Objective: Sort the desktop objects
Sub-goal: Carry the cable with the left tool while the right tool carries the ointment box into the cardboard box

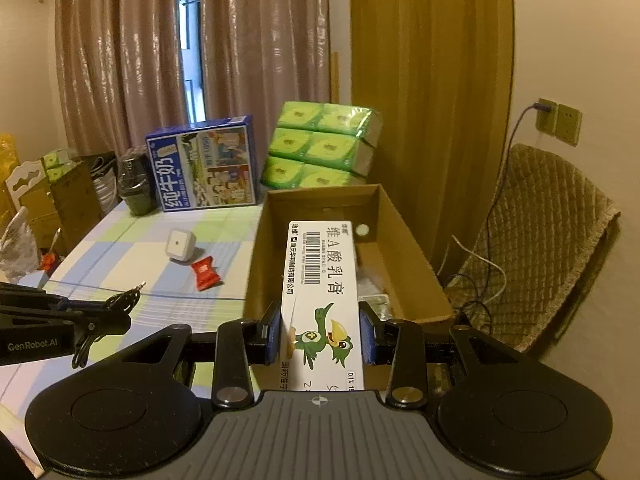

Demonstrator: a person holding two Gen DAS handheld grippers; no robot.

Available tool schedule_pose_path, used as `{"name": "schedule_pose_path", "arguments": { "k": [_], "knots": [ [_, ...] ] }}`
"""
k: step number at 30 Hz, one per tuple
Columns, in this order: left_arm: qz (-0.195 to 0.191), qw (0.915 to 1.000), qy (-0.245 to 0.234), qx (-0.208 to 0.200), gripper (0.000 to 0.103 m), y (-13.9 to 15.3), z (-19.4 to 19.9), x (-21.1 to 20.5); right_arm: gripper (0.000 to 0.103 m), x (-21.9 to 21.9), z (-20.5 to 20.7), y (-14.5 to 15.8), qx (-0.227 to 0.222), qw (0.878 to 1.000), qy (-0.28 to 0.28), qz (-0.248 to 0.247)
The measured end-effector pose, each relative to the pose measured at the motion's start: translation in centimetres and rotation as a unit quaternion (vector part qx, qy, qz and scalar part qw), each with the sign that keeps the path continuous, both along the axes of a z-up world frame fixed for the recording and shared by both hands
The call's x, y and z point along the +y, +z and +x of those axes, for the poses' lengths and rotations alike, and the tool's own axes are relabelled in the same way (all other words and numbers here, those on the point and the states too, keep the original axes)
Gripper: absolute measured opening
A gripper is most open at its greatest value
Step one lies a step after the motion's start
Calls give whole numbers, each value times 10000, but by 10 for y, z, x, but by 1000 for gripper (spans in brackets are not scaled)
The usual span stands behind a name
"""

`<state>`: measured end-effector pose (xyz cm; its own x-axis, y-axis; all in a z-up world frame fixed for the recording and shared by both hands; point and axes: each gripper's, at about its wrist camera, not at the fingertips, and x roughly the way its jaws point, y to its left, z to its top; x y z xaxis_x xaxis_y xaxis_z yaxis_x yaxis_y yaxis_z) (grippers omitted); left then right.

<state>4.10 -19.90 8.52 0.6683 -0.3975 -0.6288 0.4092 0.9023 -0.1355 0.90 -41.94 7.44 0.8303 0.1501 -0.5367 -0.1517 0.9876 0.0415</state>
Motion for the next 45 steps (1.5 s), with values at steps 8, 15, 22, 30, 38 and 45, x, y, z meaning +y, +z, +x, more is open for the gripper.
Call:
{"name": "schedule_pose_path", "arguments": {
  "k": [8,15,22,30,38,45],
  "knots": [
    [-39,9999,-135,3,11,3,3,-19,35,-18,-3,-3,52,9999,-127,20],
    [-80,9997,-233,25,11,2,9,-29,35,-28,-2,-1,63,9998,-188,1],
    [-127,9994,-331,57,11,0,20,-41,35,-38,11,3,107,9997,-199,25],
    [-153,9989,-424,150,11,-4,42,-59,35,-46,42,5,196,9997,-140,82],
    [-191,9984,-473,240,11,-11,74,-77,35,-48,78,-4,312,9995,-68,46],
    [-185,9983,-497,254,11,-14,100,-89,35,-48,106,-11,389,9992,-34,-5]
  ]
}}
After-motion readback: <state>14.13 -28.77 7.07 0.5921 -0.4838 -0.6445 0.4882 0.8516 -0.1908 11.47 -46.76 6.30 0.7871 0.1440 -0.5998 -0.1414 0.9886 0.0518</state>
